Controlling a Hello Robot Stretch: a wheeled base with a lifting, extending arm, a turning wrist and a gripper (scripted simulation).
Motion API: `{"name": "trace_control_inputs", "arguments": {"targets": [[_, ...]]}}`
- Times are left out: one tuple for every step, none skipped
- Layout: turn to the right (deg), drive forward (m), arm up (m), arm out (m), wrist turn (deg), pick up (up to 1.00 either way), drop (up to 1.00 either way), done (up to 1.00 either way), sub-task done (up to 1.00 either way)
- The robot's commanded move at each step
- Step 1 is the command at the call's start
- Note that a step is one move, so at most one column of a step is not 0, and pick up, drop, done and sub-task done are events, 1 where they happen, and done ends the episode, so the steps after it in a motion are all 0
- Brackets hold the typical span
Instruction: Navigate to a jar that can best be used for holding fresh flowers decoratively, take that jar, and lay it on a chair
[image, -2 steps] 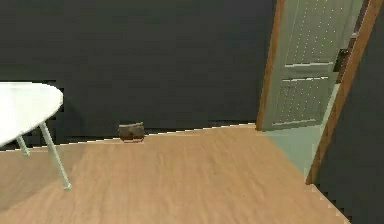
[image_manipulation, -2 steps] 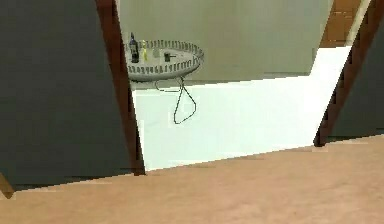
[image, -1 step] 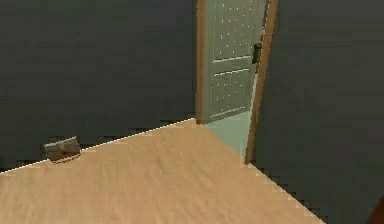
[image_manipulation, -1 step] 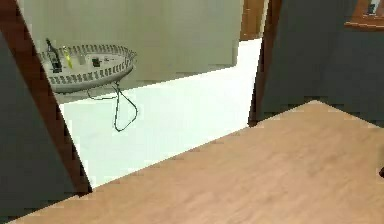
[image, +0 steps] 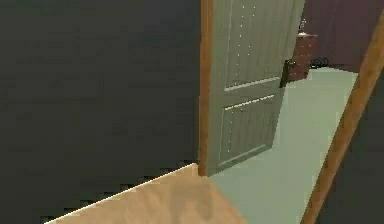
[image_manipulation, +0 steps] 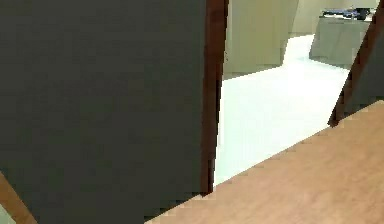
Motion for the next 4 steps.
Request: {"name": "trace_control_inputs", "arguments": {"targets": [[0.0,0.7,0.0,0.0,0.0,0.0,0.0,0.0,0.0],[45.0,0.0,0.0,0.0,0.0,0.0,0.0,0.0,0.0],[9.0,0.0,0.0,0.0,0.0,0.0,0.0,0.0,0.0],[3.0,0.0,0.0,0.0,0.0,0.0,0.0,0.0,0.0]]}}
